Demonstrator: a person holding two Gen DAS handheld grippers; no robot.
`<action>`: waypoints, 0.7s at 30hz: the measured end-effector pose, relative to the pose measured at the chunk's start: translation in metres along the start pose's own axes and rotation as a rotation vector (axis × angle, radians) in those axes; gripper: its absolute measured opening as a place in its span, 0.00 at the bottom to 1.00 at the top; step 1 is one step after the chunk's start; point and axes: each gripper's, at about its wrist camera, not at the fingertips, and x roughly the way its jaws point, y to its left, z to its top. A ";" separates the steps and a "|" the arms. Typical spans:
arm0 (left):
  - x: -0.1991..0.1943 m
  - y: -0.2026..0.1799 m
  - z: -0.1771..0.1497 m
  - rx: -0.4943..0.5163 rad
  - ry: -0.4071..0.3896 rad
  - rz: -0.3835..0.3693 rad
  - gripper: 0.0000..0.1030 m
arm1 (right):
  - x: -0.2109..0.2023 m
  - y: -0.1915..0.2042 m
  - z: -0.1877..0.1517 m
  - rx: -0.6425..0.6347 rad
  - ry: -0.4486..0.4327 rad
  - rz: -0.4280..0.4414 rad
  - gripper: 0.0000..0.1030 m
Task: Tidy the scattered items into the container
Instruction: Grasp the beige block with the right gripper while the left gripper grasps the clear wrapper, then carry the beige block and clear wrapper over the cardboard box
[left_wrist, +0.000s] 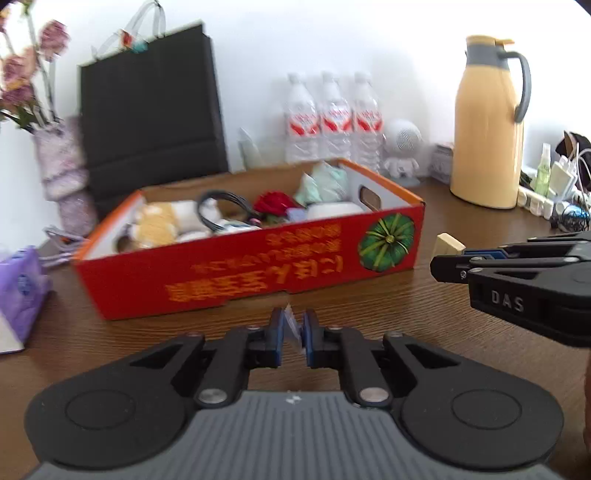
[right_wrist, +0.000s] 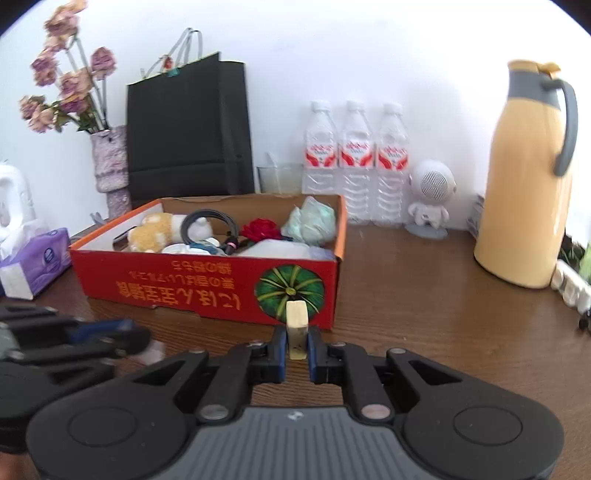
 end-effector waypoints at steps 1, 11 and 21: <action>-0.012 0.007 -0.001 -0.006 -0.022 0.015 0.11 | -0.002 0.004 0.000 -0.014 -0.007 0.010 0.10; -0.095 0.059 0.000 -0.029 -0.153 0.163 0.11 | -0.040 0.069 0.021 0.011 -0.043 0.105 0.10; -0.162 0.070 -0.032 -0.140 -0.200 0.185 0.11 | -0.120 0.117 0.003 -0.008 -0.098 0.086 0.10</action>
